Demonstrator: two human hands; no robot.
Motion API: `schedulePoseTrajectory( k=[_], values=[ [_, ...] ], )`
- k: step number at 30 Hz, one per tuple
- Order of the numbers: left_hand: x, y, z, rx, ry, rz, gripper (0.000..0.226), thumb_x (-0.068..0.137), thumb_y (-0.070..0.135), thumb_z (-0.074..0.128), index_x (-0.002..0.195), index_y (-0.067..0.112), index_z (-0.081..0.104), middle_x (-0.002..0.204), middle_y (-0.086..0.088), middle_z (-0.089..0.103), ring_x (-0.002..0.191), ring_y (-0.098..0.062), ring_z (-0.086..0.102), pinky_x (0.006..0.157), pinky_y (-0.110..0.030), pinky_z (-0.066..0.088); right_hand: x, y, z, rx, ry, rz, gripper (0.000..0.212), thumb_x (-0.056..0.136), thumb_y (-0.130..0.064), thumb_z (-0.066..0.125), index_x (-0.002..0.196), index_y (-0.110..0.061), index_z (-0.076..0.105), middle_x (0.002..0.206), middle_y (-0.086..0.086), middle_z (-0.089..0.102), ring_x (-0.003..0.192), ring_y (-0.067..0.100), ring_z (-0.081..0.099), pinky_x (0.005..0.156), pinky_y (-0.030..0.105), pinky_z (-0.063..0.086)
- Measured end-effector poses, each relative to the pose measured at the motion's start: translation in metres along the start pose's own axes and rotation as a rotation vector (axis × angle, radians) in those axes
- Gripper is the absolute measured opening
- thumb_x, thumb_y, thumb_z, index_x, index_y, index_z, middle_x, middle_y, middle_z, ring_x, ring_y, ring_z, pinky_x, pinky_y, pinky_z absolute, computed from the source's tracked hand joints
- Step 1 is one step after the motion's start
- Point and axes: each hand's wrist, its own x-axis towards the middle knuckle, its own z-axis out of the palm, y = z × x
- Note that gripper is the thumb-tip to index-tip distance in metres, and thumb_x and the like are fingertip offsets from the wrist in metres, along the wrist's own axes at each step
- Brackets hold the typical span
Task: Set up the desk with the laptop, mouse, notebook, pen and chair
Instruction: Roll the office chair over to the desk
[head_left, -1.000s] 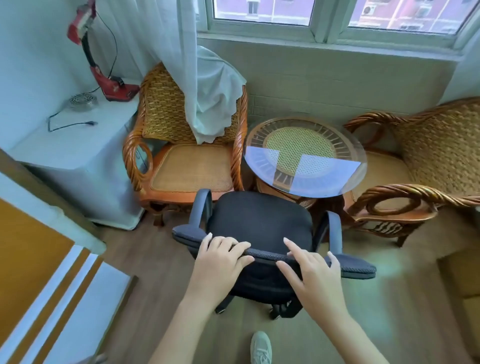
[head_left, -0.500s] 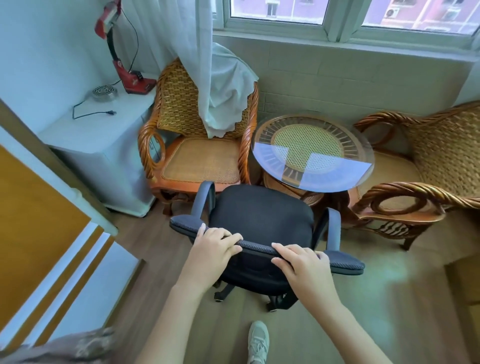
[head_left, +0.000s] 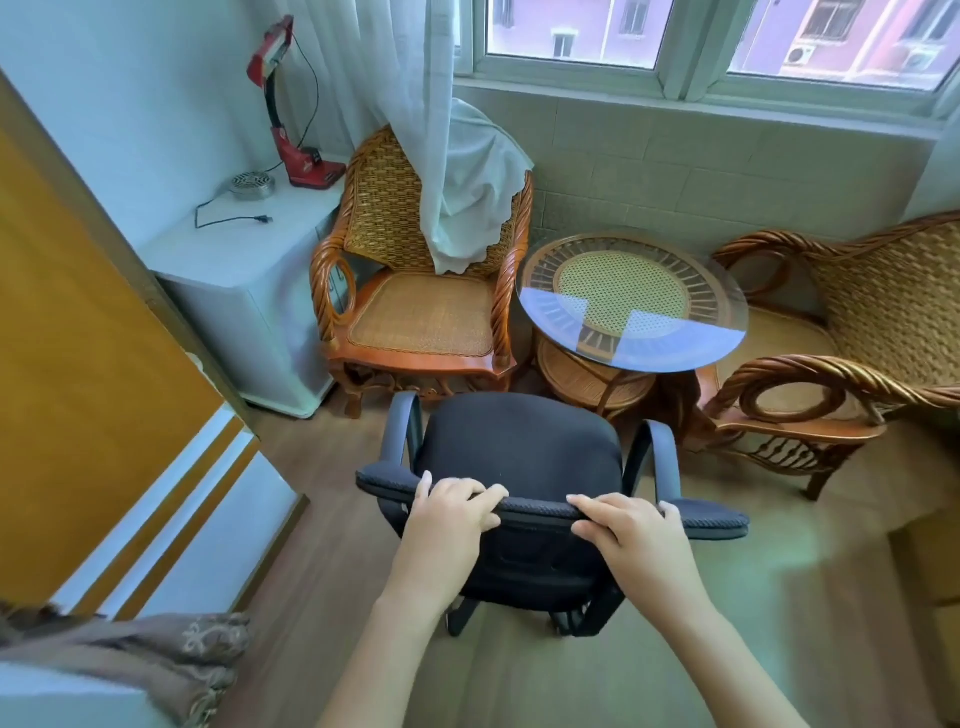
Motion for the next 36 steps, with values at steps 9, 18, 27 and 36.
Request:
schedulePoseTrajectory(
  k=[9,18,27,36],
  values=[
    [-0.096,0.038,0.005,0.036,0.098,-0.049,0.034,0.071,0.016,0.081,0.099,0.029,0.066,0.081,0.013,0.061,0.077,-0.010,0.059,0.096,-0.052,0.041,-0.095,0.011,0.014,-0.060,0.107,-0.086,0.036,0.083,-0.048,0.039,0.101,-0.037,0.068,0.084,-0.019,0.067,0.079,0.015,0.064,0.079,0.053,0.045],
    [-0.175,0.070,-0.001,0.022,0.023,-0.132,0.029,0.081,0.018,0.072,0.106,0.031,0.064,0.090,0.014,0.061,0.088,-0.011,0.057,0.106,-0.050,0.029,-0.169,0.010,0.019,-0.047,0.081,-0.112,0.025,0.079,-0.041,0.054,0.099,-0.038,0.068,0.085,-0.019,0.067,0.079,0.015,0.064,0.082,0.054,0.041],
    [-0.262,0.084,-0.013,0.014,-0.028,-0.160,0.024,0.091,0.025,0.060,0.113,0.034,0.060,0.098,0.014,0.060,0.098,-0.010,0.053,0.112,-0.043,0.018,-0.255,-0.008,0.037,-0.062,0.155,-0.129,0.021,0.076,-0.037,0.058,0.094,-0.035,0.069,0.082,-0.019,0.067,0.074,0.016,0.064,0.081,0.059,0.043],
    [-0.378,0.088,-0.033,-0.037,0.022,-0.176,0.024,0.090,0.024,0.062,0.113,0.031,0.063,0.098,0.012,0.061,0.098,-0.011,0.053,0.112,-0.042,0.017,-0.363,-0.046,0.059,-0.049,0.200,-0.182,0.024,0.081,-0.037,0.054,0.100,-0.034,0.068,0.087,-0.018,0.067,0.079,0.016,0.063,0.088,0.065,0.037]
  ],
)
